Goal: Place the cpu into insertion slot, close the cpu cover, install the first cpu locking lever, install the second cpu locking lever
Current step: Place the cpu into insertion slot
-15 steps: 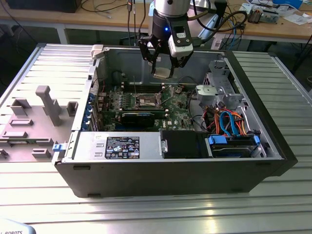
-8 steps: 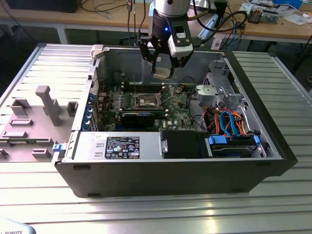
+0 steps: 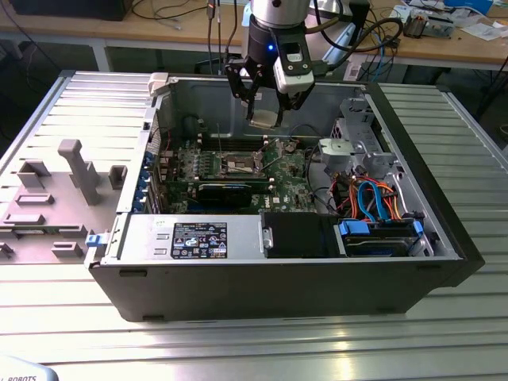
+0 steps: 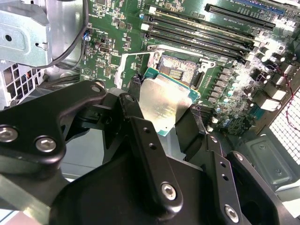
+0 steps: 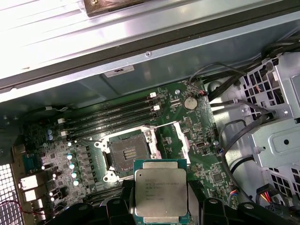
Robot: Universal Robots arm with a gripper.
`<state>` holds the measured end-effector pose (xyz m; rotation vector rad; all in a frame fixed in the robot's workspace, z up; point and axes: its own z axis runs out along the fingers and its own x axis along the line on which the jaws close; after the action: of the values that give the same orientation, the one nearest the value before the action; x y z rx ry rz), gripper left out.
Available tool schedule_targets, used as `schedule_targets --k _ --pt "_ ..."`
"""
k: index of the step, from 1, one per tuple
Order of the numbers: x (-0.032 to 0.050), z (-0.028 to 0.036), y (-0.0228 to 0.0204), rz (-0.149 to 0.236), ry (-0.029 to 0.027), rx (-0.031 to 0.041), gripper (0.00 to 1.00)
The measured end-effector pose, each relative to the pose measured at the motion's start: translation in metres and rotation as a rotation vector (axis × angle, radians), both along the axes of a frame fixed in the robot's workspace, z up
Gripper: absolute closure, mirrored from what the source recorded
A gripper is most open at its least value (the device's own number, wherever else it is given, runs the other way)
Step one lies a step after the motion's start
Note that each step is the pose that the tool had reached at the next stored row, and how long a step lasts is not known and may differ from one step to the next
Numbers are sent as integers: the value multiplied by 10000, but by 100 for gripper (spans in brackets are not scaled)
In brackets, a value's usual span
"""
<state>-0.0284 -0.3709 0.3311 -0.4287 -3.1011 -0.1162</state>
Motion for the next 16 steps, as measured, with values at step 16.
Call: schedule_targets --k 16 --pt "0 -1 0 -99 0 -1 46"
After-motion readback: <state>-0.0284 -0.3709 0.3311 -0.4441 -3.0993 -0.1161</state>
